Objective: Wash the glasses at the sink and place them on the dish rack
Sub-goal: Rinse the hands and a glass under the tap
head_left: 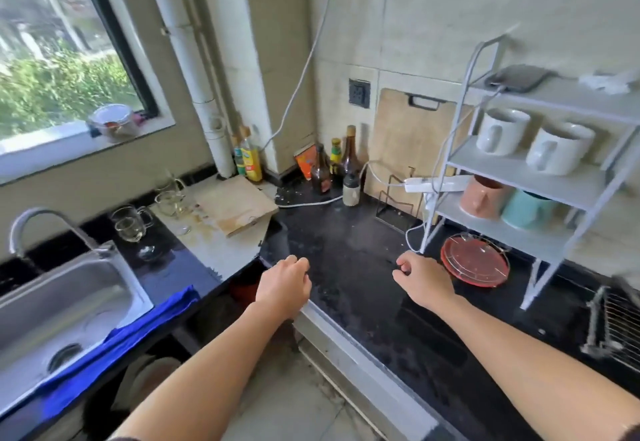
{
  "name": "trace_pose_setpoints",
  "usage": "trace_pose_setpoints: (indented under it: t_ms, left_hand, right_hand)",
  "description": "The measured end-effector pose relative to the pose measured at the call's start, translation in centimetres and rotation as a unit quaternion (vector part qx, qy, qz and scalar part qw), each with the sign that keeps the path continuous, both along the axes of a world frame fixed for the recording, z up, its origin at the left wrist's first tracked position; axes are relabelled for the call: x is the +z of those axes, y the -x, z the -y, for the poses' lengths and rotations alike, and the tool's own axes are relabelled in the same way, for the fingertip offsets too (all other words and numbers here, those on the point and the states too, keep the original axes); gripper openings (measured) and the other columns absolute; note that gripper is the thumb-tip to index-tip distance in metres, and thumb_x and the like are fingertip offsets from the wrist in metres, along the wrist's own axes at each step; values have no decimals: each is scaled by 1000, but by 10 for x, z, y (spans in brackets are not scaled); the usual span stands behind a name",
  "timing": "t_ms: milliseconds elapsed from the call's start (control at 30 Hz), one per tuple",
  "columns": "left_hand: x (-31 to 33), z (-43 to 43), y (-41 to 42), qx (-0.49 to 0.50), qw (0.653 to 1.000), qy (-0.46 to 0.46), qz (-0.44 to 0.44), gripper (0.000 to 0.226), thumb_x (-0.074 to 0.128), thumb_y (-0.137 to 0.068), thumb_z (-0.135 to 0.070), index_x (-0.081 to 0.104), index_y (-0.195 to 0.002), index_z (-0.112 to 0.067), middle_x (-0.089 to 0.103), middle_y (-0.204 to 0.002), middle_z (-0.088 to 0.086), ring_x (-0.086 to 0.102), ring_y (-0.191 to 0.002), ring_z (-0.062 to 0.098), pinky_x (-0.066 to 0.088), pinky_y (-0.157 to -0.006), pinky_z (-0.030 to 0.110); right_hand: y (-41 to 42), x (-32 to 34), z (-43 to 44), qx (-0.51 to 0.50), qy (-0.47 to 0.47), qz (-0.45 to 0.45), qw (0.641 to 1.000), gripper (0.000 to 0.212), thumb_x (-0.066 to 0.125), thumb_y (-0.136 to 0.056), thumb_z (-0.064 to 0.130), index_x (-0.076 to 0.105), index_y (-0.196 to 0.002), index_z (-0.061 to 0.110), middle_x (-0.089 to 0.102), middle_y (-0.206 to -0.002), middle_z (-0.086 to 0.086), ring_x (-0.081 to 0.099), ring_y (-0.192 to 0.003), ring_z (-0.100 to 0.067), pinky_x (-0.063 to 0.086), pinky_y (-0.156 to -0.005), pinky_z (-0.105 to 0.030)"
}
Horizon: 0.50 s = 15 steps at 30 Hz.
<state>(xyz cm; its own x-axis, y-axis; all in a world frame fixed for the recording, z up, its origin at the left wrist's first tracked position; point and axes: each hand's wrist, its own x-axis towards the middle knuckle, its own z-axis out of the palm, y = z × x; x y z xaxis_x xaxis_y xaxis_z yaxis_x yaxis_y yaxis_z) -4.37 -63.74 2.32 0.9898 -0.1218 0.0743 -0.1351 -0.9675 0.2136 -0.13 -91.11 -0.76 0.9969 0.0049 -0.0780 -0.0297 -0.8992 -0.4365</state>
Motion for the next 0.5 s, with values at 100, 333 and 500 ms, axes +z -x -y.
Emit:
trace_pose_setpoints:
  t_ms: [100, 333, 500]
  left_hand:
    - [2, -49, -12, 49, 998, 27, 1, 22, 43, -99, -26, 57, -111, -15, 60, -107, 4, 58, -88, 19, 48, -72, 28]
    - [-13, -147, -73, 172, 985, 28, -18, 30, 42, -98, -26, 55, -123, -18, 58, -120, 3, 59, -105, 25, 45, -82, 34]
    - [-26, -217, -96, 266, 963, 28, -44, 28, 44, -96, -24, 58, -119, -16, 59, -116, 5, 58, -104, 27, 44, -81, 34]
  right_hand:
    - [-39, 0, -55, 41, -5, 2, 999, 28, 56, -92, 40, 58, -116, 26, 66, -115, 5, 60, -102, -24, 47, -81, -33]
    - [-143, -14, -179, 135, -21, -21, 990, 30, 55, -92, 41, 56, -118, 26, 64, -117, 5, 60, -100, -21, 44, -76, -30]
    - [-198, -16, -281, 227, -23, -49, 972, 33, 57, -92, 42, 55, -121, 26, 64, -118, 5, 59, -105, -20, 47, -80, -31]
